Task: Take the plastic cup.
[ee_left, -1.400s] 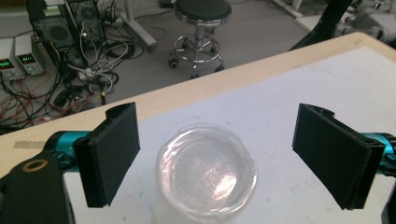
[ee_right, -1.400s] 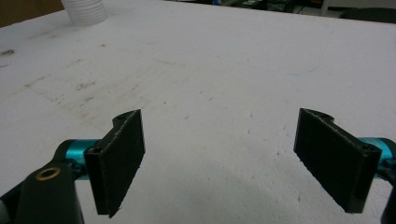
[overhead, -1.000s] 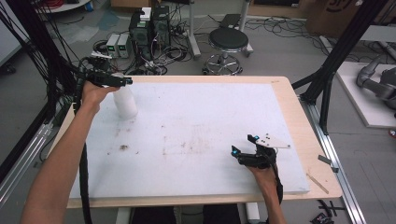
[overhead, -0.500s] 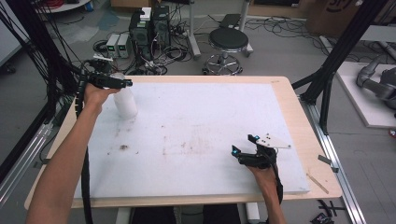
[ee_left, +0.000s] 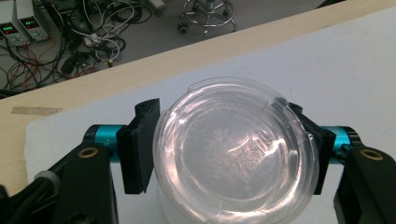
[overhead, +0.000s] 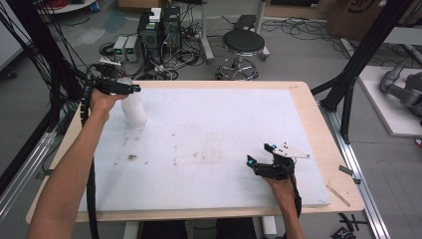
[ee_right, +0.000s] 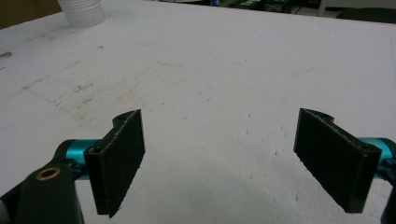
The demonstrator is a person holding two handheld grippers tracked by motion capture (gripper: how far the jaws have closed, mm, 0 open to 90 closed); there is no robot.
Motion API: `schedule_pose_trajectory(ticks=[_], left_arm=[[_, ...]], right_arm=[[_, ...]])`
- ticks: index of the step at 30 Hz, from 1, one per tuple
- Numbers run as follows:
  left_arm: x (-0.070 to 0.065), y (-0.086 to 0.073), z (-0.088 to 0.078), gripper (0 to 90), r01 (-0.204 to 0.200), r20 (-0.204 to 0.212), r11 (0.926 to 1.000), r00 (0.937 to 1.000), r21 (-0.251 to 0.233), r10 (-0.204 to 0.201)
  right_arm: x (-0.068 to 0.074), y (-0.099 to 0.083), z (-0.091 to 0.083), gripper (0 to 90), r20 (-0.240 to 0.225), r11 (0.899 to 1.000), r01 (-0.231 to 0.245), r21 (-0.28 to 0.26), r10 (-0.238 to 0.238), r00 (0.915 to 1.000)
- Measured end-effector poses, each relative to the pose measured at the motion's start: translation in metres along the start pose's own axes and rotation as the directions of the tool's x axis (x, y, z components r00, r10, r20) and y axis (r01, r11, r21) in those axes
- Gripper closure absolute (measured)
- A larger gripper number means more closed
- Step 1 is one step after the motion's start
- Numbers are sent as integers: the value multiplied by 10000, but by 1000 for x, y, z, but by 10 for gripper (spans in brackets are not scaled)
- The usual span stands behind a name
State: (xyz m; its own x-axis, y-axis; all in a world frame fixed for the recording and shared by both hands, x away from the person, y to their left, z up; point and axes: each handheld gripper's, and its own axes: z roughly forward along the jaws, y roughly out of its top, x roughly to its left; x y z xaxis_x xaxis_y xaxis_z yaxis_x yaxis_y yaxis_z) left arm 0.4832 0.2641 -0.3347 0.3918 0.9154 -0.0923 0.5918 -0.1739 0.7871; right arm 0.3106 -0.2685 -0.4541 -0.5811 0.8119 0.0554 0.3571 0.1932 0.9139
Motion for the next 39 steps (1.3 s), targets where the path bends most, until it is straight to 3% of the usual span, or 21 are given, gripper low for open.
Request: schedule_pose_trajectory(ticks=[8, 16, 23, 26, 32, 34, 39], left_arm=[[-2, 1, -1, 381, -103, -131, 9999, 9999, 56, 103], [-6, 5, -10, 381, -90, -161, 9989, 9998, -457, 83], [-12, 23, -40, 389, -441, -184, 9931, 9989, -1090, 423], [-18, 37, -64, 392, -597, -172, 9864, 9982, -1529, 577], [-27, 54, -92, 394, -990, -218, 9760, 9951, -1938, 966], [-32, 59, -102, 394, -1120, -200, 9724, 9937, -2045, 1102], [-37, 55, -110, 394, -1244, -147, 9710, 9922, -2043, 1240]], right_arm=[[0, 0, 0, 165, -1, 10000, 5, 7, -5, 10000], [0, 0, 0, 165, 10, 10000, 38, -9, -38, 10000], [0, 0, 0, 165, 15, 10000, 16, 16, -16, 10000], [0, 0, 0, 165, 18, 10000, 40, -11, -40, 10000], [0, 0, 0, 165, 2, 10000, -13, -7, 13, 10000], [0, 0, 0, 165, -14, 10000, -45, 18, 45, 10000], [1, 0, 1, 165, 16, 10000, 36, 49, -36, 10000]])
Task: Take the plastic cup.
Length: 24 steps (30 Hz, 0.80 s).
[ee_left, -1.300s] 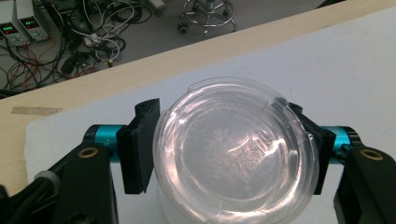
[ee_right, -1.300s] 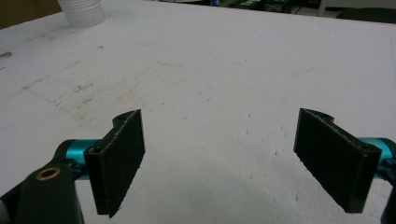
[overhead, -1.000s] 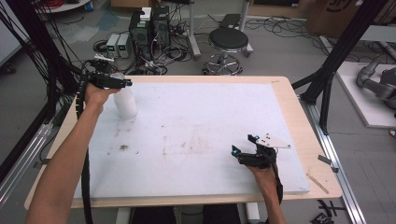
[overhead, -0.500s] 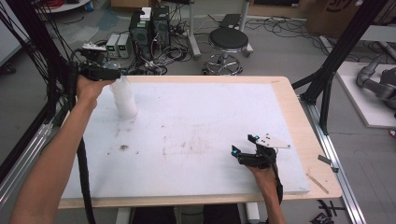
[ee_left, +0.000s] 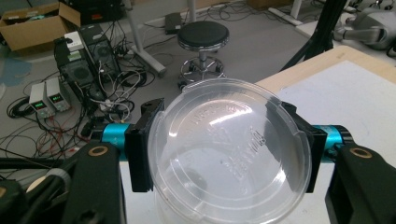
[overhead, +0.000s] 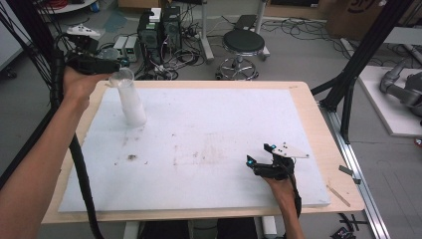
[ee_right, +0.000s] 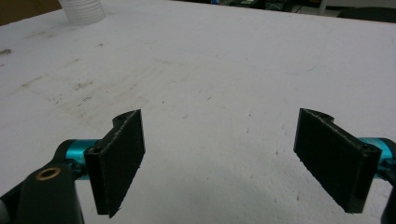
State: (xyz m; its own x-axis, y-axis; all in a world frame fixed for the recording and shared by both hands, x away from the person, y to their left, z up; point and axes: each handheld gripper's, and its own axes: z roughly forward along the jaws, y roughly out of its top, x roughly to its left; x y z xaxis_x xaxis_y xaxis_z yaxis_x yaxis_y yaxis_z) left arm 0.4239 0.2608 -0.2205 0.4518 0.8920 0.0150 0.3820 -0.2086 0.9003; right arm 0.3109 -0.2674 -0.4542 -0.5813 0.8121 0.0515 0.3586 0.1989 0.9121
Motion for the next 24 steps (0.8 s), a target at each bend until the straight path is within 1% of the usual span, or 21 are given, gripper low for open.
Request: schedule_pose_trajectory(ticks=[1, 2, 4, 7, 8, 10, 11, 12, 13, 14, 15, 16, 17, 18, 19, 20, 21, 22, 23, 24], left_arm=[[-4, -1, -6, 393, -10, 82, 9999, 10000, -122, 11], [-4, -1, -6, 393, -10, 82, 9999, 10000, -122, 11], [-11, -3, -13, 393, 82, 368, 9993, 9993, -371, -68], [-25, -9, -23, 394, -110, 885, 9982, 9959, -585, 162], [-30, -12, -25, 394, -181, 1117, 9980, 9934, -602, 248], [-40, -15, -30, 394, -399, 1648, 9972, 9851, -625, 498], [-45, -16, -32, 394, -554, 1778, 9966, 9819, -617, 656], [-55, -19, -35, 394, -777, 2190, 9951, 9716, -614, 894], [-55, -19, -35, 394, -777, 2190, 9951, 9716, -614, 894], [-63, -21, -36, 394, -893, 2439, 9936, 9642, -691, 1036], [-68, -23, -37, 394, -913, 2642, 9931, 9584, -739, 1077], [-74, -25, -38, 394, -995, 2916, 9914, 9489, -853, 1203], [-88, -31, -40, 394, -1195, 3421, 9865, 9274, -1123, 1513], [-95, -34, -40, 394, -1261, 3692, 9839, 9146, -1266, 1647], [-95, -34, -40, 394, -1261, 3692, 9839, 9146, -1266, 1647], [-102, -38, -41, 394, -1328, 4001, 9814, 8990, -1389, 1783], [-107, -41, -41, 394, -1363, 4177, 9798, 8893, -1466, 1862], [-112, -44, -40, 395, -1392, 4417, 9785, 8760, -1525, 1935], [-117, -48, -38, 395, -1521, 4683, 9759, 8585, -1565, 2089], [-120, -51, -37, 395, -1580, 4845, 9751, 8480, -1556, 2147]], right_arm=[[0, 0, 0, 165, -9, 10000, -32, 6, 32, 10000], [0, 0, 0, 165, -9, 10000, -32, 6, 32, 10000], [0, 0, 0, 165, -31, 10000, -44, -15, 44, 10000], [0, 0, -1, 165, 2, 10000, -33, -54, 33, 10000], [1, 0, -1, 165, 50, 10000, 12, -55, -11, 10000], [1, 0, -1, 165, 84, 10000, 57, -68, -56, 9999], [2, -1, -1, 165, 97, 9999, 132, -107, -131, 9999], [2, -1, -1, 165, 74, 9999, 114, -122, -114, 9999], [2, -1, -1, 165, 74, 9999, 114, -122, -114, 9999], [1, 0, -1, 165, 42, 9999, 88, -92, -88, 10000], [1, 0, -1, 165, 40, 10000, -6, -82, 6, 10000], [1, 0, -1, 165, 32, 9999, -16, -101, 16, 10000], [1, 0, -1, 165, 47, 10000, 0, -83, 0, 10000], [1, 0, -1, 165, 56, 10000, 41, -75, -40, 10000], [1, 0, -1, 165, 56, 10000, 41, -75, -40, 10000], [1, 0, -1, 165, 62, 10000, 57, -69, -56, 10000], [1, 0, 0, 165, 50, 10000, 93, -34, -92, 9999], [1, 0, 0, 165, 60, 10000, 77, -20, -77, 10000], [1, 0, 0, 165, 61, 10000, 84, -25, -84, 9999], [1, 0, -1, 165, 49, 10000, 54, -13, -54, 10000]])
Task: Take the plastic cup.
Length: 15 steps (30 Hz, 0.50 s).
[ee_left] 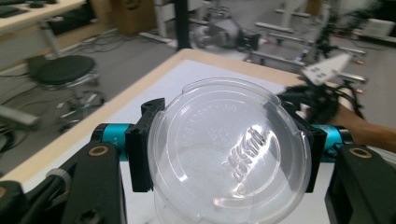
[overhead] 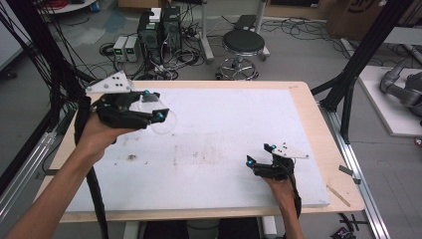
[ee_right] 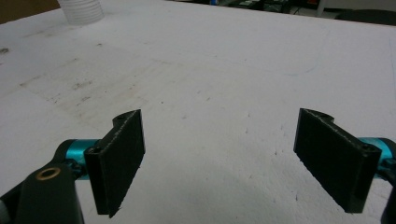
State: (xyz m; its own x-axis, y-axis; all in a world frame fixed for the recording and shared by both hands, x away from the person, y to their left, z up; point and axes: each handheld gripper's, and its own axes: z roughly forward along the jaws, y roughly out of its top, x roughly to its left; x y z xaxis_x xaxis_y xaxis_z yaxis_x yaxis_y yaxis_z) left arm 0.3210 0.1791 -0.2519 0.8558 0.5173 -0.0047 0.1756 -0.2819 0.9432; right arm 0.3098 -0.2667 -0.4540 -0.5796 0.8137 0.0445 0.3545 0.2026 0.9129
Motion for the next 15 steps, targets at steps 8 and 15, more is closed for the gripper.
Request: schedule_pose_trajectory(ticks=[8, 15], left_arm=[[-14, -31, 26, 395, -171, 1628, 9964, 9862, -825, 304], [-21, -53, 37, 395, -90, 2221, 9945, 9745, -1040, 320]], right_arm=[[0, 0, 1, 165, -41, 9999, 36, 110, -35, 10000], [0, 1, 2, 165, -33, 9998, 142, 143, -141, 9999]])
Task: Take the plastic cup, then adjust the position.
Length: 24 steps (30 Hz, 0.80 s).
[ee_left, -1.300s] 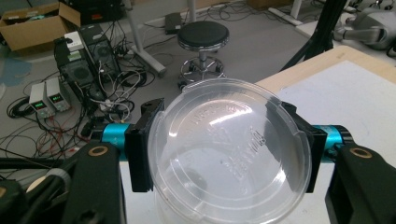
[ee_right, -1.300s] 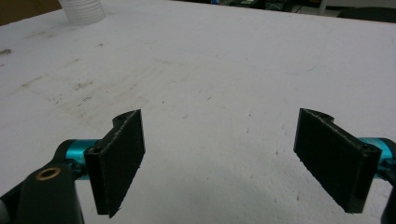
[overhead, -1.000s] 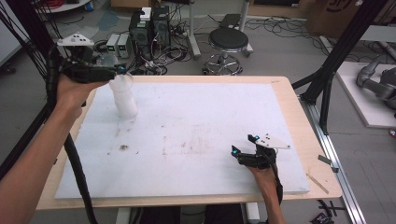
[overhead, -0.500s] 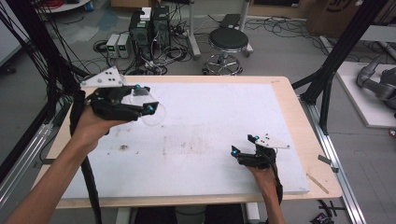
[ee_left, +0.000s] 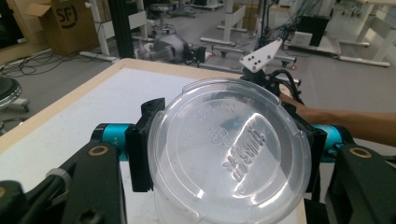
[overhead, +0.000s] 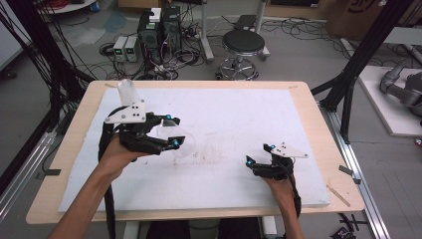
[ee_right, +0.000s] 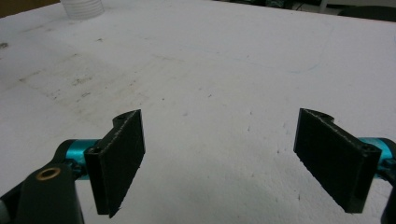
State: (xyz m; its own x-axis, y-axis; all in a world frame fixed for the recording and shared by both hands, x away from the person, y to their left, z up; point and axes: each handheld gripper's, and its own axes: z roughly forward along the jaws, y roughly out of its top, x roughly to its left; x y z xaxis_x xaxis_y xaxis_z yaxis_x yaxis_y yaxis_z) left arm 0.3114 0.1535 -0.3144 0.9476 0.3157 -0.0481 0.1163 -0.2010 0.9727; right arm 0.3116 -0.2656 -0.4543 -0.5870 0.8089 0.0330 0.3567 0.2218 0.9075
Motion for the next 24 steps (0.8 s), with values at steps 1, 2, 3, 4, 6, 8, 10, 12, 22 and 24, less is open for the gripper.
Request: schedule_pose_trajectory(ticks=[1, 2, 3, 4, 6, 8, 10, 12, 22, 24], left_arm=[[0, -2, 0, 395, -7, 67, 10000, 10000, -14, 7], [0, -5, 1, 395, -29, 154, 10000, 9999, 24, 28], [0, -7, 2, 395, -32, 218, 10000, 9998, 24, 32], [0, -9, 3, 395, 3, 262, 10000, 9997, 20, -3], [0, -13, 5, 395, 42, 340, 10000, 9994, 55, -44], [-1, -17, 7, 395, 47, 510, 10000, 9987, 18, -48], [-2, -19, 8, 395, -6, 741, 9999, 9972, -164, 18], [-1, -23, 10, 395, 49, 881, 9996, 9961, -282, -24], [-1, -22, 9, 395, 31, 884, 9996, 9961, -295, -5], [-2, -21, 8, 395, 21, 928, 9996, 9957, -294, 6]], right_arm=[[0, 0, 0, 165, 5, 10000, 15, 18, -15, 10000], [0, 0, 0, 165, 5, 10000, 15, 18, -15, 10000], [1, 0, 0, 165, 11, 10000, -43, 54, 43, 10000], [1, 0, 0, 165, 11, 10000, -43, 54, 43, 10000], [1, 0, 0, 165, 14, 10000, -44, 67, 43, 10000], [1, 0, 0, 165, 41, 10000, -17, 68, 17, 10000], [1, 0, 0, 165, 50, 10000, 53, 44, -54, 10000], [1, 0, 0, 165, 26, 9999, 70, 76, -70, 10000], [1, 0, 0, 165, -67, 10000, 21, 58, -20, 10000], [0, 0, 0, 165, -140, 10000, -39, 88, 40, 9999]])
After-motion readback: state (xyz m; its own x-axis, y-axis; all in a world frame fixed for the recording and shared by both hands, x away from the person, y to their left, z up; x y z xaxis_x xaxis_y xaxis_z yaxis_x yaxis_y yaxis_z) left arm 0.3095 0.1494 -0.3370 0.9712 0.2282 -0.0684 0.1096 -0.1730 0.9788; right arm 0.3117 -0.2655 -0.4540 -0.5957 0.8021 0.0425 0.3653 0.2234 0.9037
